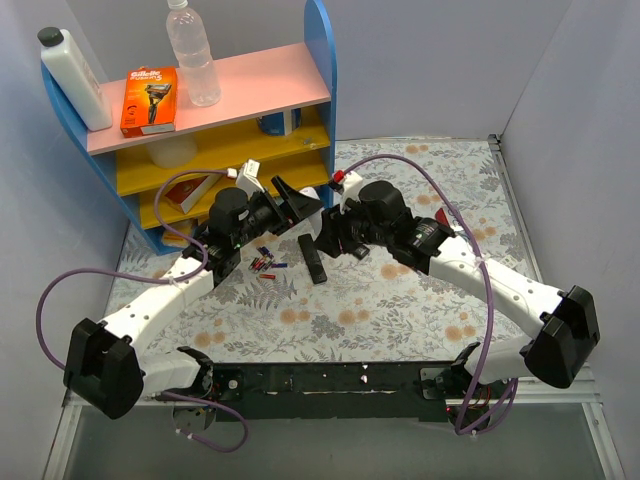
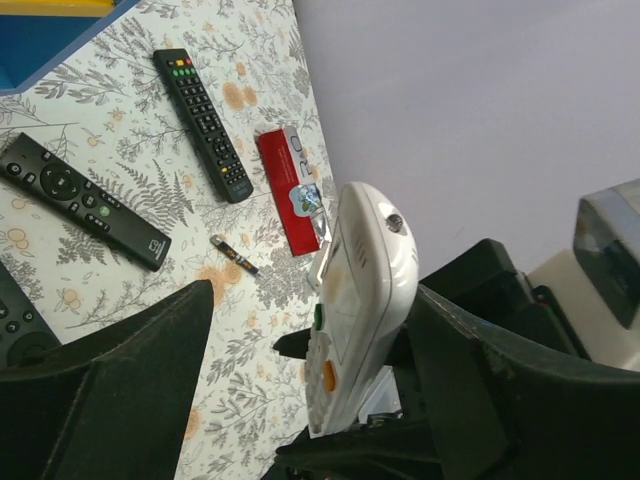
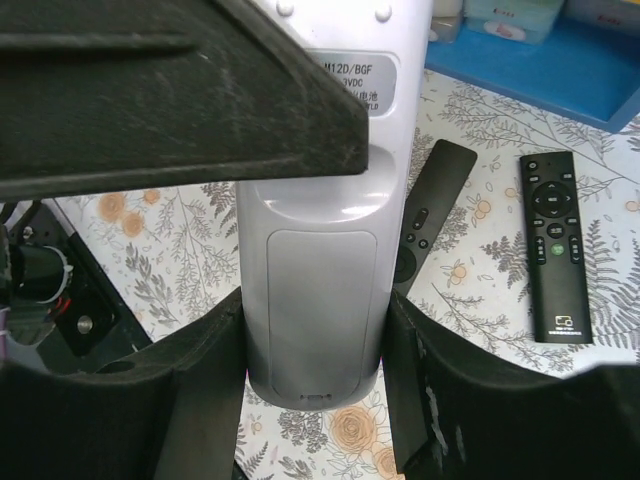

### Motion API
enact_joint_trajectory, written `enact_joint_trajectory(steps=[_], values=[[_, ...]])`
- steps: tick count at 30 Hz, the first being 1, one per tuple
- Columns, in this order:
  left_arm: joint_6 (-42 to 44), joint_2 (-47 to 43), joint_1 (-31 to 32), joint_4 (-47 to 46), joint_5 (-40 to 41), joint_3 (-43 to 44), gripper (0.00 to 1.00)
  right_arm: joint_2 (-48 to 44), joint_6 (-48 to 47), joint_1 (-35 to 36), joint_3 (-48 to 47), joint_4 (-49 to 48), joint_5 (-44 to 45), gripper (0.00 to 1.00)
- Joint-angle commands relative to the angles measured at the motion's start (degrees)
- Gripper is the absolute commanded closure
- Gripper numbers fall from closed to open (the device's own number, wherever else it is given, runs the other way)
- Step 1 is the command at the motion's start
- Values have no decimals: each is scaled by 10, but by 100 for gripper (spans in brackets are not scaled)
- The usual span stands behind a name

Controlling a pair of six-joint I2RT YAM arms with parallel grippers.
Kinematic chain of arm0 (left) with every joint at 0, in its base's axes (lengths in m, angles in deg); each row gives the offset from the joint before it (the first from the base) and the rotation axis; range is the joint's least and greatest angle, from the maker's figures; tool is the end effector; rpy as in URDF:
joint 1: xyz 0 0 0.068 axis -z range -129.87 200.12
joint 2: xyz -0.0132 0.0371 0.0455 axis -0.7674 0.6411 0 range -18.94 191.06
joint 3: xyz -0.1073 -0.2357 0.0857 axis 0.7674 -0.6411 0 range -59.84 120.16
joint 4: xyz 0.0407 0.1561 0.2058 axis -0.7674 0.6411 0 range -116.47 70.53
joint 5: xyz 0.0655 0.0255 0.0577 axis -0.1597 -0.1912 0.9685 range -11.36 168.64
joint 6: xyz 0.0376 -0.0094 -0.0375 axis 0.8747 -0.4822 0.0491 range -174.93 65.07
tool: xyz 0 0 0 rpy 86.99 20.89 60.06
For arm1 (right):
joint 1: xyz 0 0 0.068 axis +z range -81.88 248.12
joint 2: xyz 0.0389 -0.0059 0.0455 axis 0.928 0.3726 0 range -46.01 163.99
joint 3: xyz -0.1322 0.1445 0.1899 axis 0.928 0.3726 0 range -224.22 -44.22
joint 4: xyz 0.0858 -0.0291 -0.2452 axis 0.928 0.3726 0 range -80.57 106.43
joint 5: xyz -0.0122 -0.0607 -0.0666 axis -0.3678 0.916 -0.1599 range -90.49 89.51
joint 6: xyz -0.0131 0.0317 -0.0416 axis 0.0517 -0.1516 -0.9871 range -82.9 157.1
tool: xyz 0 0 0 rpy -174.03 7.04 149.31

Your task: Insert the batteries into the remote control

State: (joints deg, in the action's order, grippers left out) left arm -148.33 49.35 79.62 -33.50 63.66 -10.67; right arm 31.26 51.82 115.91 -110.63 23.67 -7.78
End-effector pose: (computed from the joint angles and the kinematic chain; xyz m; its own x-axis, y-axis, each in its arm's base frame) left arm 0.2388 -0.1456 0.3125 -0.6836 -0.7212 0.1121 -0.2232 0.0604 -0.9729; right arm 0.2068 0.2345 0.3373 -0.4818 -0.1561 -0.8622 -0.7129 0.6421 0.2821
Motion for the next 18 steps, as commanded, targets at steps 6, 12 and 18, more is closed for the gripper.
enact_joint_trajectory(steps=[6,12,18], values=[[6,6,11,-6,3,15,44,10,-32,26,-38,4,67,99],[2,19,15,-17,-10,14,80,15,-34,29,-39,7,70,99],[-19,27,15,-24,-17,-4,100,0,-43,29,-42,-5,71,46]])
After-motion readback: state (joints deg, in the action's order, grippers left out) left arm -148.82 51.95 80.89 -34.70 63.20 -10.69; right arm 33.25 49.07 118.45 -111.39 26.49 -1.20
